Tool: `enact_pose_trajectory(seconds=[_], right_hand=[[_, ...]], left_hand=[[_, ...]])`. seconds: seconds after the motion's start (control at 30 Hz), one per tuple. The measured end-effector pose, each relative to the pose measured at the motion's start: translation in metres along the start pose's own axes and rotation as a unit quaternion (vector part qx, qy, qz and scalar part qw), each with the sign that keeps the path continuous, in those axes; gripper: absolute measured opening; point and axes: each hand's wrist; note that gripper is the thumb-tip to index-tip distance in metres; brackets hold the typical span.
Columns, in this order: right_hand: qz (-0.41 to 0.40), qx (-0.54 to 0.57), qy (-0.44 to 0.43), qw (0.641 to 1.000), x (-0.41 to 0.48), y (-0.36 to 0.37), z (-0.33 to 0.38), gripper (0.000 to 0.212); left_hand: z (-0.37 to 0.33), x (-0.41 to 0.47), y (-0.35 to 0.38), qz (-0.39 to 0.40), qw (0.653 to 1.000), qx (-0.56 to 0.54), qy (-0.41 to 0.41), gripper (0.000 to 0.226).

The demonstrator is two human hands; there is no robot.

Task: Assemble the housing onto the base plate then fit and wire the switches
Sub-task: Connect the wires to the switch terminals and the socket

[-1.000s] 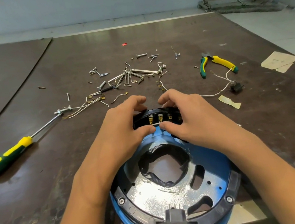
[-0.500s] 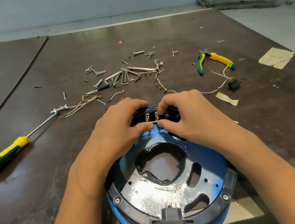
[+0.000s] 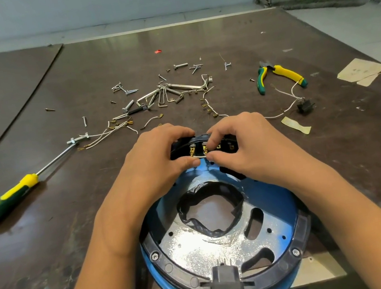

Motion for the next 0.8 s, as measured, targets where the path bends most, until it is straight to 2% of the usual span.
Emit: enact_pose_trajectory(seconds=[0.8], right_hand=[[0.007, 0.027, 0.0, 1.0, -0.001, -0.0022, -0.0011, 0.011]], left_hand=[[-0.0017, 0.0029, 0.0007, 0.007, 1.0, 0.023, -0.001, 0.047]])
Point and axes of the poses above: each hand's wrist, its own x-axis towards the middle knuckle, its own y-axis out of the palm, z = x × y, and after that the axes turned 5 degrees about x, right-handed
